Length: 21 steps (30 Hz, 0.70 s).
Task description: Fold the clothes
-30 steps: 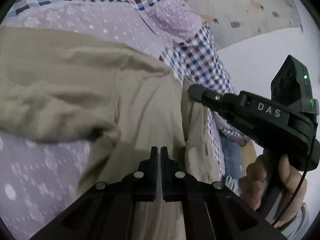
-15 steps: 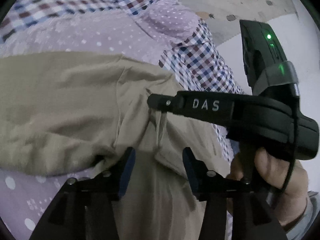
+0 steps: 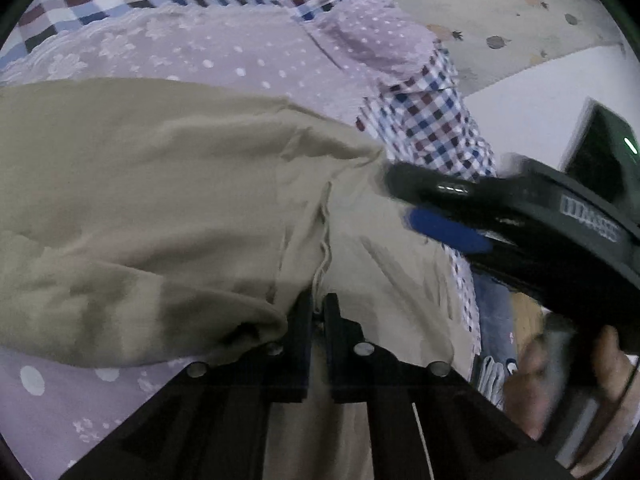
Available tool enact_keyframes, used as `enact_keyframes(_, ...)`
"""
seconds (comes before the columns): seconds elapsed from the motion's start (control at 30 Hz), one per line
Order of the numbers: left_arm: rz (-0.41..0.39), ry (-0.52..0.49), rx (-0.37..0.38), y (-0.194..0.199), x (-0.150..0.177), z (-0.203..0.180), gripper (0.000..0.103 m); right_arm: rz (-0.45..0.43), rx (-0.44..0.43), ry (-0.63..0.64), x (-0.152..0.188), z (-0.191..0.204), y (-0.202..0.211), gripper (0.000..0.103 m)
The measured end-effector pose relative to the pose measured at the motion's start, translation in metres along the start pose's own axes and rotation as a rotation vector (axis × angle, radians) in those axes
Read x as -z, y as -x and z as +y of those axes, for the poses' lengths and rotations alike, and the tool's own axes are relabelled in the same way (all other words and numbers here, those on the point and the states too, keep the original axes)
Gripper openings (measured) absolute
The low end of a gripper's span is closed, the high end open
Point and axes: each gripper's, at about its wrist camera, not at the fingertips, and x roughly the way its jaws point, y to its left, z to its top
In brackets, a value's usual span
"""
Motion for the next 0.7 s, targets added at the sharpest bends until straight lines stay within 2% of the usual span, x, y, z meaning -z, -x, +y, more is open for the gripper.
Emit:
enact_keyframes(0.07,-0.020,0.006,0.001,0.007,-0.002,-0.002,0.013,-0.031,-0.017,-0.020,0.001,-0.009,0.018,0.055)
enact_keyframes(0.13,-0.040,0.011,0.001,0.014,-0.005,-0.003,0.031,-0.102,-0.043,-0.057,0.010,-0.035,0.057,0.056)
enact_keyframes(0.2,-0.059,0.017,0.002,0.021,-0.007,-0.005,0.061,-0.173,-0.070,-0.094,0.018,-0.060,0.097,0.058)
enact_keyframes(0.27,-0.079,0.023,0.002,0.028,-0.009,-0.006,0.073,-0.263,-0.072,-0.152,0.034,-0.098,0.144,0.069)
enact_keyframes(0.33,-0.068,0.000,0.008,0.026,-0.007,-0.011,0.076,-0.350,-0.024,-0.235,0.059,-0.145,0.185,0.076)
enact_keyframes(0.4,-0.056,-0.023,0.014,0.024,-0.004,-0.015,0.076,-0.384,0.035,-0.295,0.085,-0.183,0.208,0.077)
enact_keyframes(0.47,-0.043,-0.046,0.020,0.021,-0.001,-0.020,0.076,-0.371,0.112,-0.370,0.123,-0.227,0.224,0.077)
enact_keyframes(0.57,-0.025,-0.081,0.029,0.017,0.003,-0.027,0.076,-0.320,0.175,-0.426,0.174,-0.260,0.225,0.078)
enact_keyframes(0.7,0.000,-0.128,0.041,0.012,0.009,-0.036,0.076,-0.200,0.243,-0.448,0.240,-0.287,0.189,0.077)
